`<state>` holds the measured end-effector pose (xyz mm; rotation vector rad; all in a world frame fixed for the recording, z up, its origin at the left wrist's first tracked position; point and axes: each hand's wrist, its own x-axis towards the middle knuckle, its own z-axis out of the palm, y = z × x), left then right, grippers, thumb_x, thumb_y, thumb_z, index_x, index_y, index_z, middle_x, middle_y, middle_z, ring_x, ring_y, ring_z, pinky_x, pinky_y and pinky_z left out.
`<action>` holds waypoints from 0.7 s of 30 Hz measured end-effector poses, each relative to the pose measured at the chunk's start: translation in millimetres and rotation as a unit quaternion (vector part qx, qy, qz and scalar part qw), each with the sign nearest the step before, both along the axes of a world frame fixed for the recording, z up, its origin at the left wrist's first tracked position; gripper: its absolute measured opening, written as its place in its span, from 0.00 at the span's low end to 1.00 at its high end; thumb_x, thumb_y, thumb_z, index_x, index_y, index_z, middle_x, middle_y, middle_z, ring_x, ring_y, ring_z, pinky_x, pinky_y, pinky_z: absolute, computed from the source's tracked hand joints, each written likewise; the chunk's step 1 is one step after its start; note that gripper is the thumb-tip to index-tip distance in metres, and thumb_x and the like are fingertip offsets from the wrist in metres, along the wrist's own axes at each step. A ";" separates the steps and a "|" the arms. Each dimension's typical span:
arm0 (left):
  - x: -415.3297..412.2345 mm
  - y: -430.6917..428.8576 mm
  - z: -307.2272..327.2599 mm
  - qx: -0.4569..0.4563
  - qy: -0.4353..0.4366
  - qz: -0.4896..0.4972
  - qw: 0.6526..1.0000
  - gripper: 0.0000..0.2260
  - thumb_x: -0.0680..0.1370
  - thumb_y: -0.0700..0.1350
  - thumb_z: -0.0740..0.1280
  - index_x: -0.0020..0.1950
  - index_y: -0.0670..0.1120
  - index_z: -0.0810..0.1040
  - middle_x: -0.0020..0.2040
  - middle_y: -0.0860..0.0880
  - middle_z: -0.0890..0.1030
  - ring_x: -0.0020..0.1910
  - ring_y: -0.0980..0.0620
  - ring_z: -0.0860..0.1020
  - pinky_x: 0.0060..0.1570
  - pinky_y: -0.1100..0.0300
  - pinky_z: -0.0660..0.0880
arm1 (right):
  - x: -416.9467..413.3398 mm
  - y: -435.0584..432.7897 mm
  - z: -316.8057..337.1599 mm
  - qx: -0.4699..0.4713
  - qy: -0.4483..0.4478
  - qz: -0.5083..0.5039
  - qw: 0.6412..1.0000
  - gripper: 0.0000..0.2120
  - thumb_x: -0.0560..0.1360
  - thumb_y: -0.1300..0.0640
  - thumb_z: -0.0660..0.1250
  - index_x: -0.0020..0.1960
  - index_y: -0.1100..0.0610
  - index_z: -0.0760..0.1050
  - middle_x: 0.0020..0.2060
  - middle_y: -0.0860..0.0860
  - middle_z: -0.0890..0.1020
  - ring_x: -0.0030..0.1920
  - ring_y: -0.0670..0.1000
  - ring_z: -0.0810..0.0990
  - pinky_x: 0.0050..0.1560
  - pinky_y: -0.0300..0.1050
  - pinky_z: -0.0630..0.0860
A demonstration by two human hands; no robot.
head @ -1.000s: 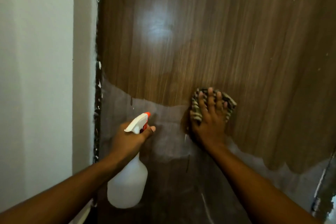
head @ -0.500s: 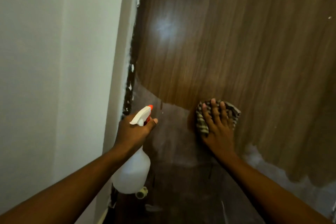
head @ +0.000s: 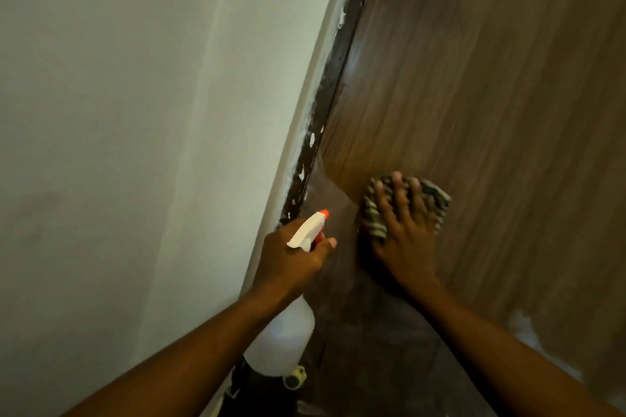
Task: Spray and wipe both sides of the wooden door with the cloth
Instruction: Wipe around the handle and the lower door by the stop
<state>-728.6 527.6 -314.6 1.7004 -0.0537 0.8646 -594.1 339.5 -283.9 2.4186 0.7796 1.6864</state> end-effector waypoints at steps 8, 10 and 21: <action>3.4 22.6 -9.3 0.011 -0.023 -0.014 1.000 0.22 0.72 0.50 0.72 0.64 0.49 0.74 0.52 0.54 0.78 0.49 0.56 0.77 0.42 0.72 0.74 | 10.2 7.7 -39.7 -0.348 -0.058 0.044 0.935 0.40 0.74 0.38 0.59 0.80 0.48 0.48 0.79 0.54 0.55 0.78 0.60 0.55 0.71 0.62 0.58; 2.1 26.5 -11.3 0.008 -0.019 -0.008 1.000 0.20 0.71 0.51 0.72 0.62 0.50 0.75 0.50 0.54 0.78 0.48 0.55 0.78 0.43 0.73 0.73 | 8.9 2.4 -17.1 -0.305 -0.063 0.033 0.950 0.38 0.74 0.40 0.62 0.80 0.48 0.53 0.79 0.53 0.57 0.78 0.59 0.55 0.73 0.61 0.56; 0.9 42.1 -20.9 0.021 -0.020 0.010 1.000 0.19 0.71 0.49 0.72 0.61 0.48 0.76 0.49 0.54 0.78 0.47 0.56 0.77 0.42 0.73 0.74 | 16.1 93.0 -46.7 -0.231 -0.037 0.045 0.971 0.38 0.74 0.37 0.64 0.79 0.49 0.56 0.79 0.54 0.57 0.78 0.60 0.52 0.74 0.64 0.53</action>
